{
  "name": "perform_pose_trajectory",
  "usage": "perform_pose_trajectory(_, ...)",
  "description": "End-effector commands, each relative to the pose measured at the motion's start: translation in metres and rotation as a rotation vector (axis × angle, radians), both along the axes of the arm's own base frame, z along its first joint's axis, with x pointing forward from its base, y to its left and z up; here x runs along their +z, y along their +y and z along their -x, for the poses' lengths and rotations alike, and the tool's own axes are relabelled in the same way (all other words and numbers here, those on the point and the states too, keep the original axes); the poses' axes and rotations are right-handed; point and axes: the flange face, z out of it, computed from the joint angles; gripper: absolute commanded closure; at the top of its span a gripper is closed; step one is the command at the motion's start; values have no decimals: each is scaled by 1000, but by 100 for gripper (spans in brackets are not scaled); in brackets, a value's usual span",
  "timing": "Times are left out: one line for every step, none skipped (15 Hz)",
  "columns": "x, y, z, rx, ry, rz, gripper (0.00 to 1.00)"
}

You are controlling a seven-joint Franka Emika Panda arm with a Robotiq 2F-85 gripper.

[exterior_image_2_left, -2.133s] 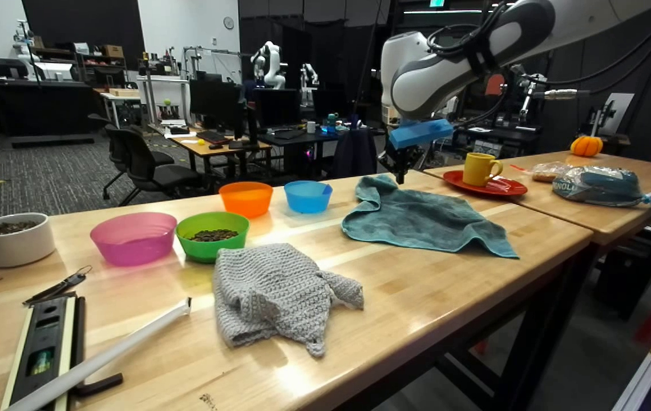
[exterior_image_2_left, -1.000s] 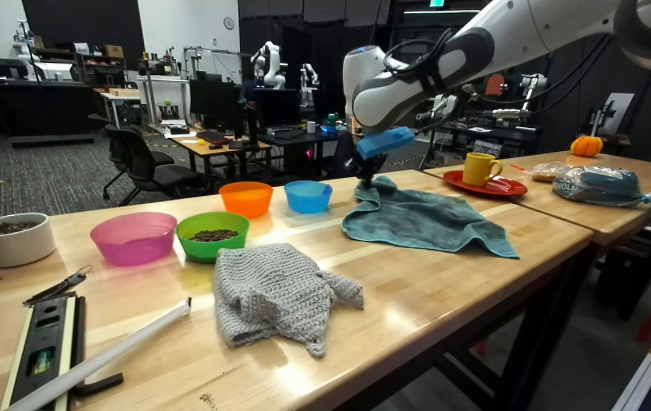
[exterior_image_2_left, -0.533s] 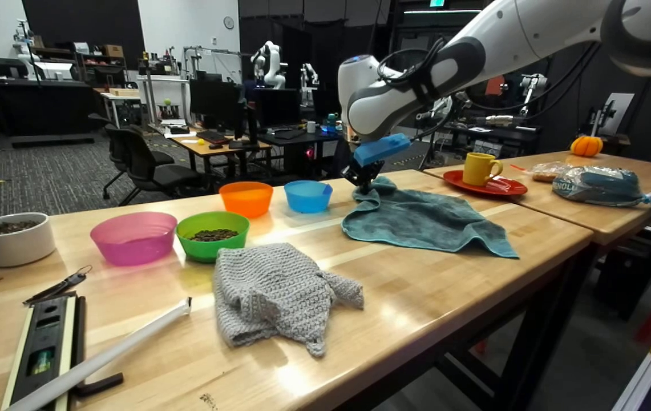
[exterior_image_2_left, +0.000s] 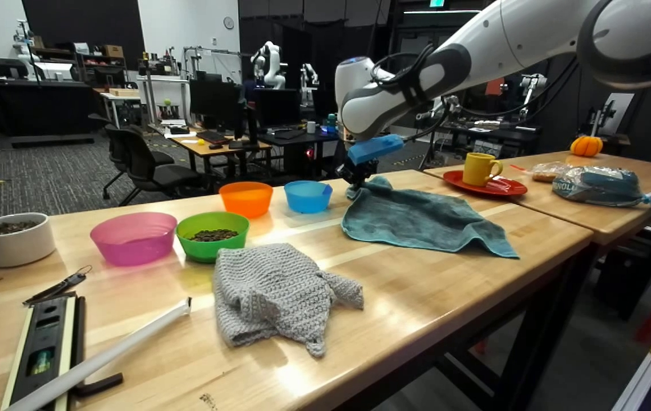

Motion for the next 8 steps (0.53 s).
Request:
perform_pose_trajectory(-2, 10, -19, 1, -8, -18, 100)
perform_pose_trajectory(-2, 12, -23, -1, -14, -22, 100)
perform_pose_trajectory(-2, 14, -27, -1, -19, -27, 100)
perform_pose_trajectory(-1, 17, -31, 0, -29, -28, 100)
perform_pose_trajectory(0, 20, -35, 1, -39, -28, 100)
perform_pose_trajectory(0, 23, -38, -1, -51, -26, 100)
perform_pose_trajectory(1, 25, -42, -5, -66, -20, 100)
perform_pose_trajectory(2, 27, -46, -16, -86, -12, 100)
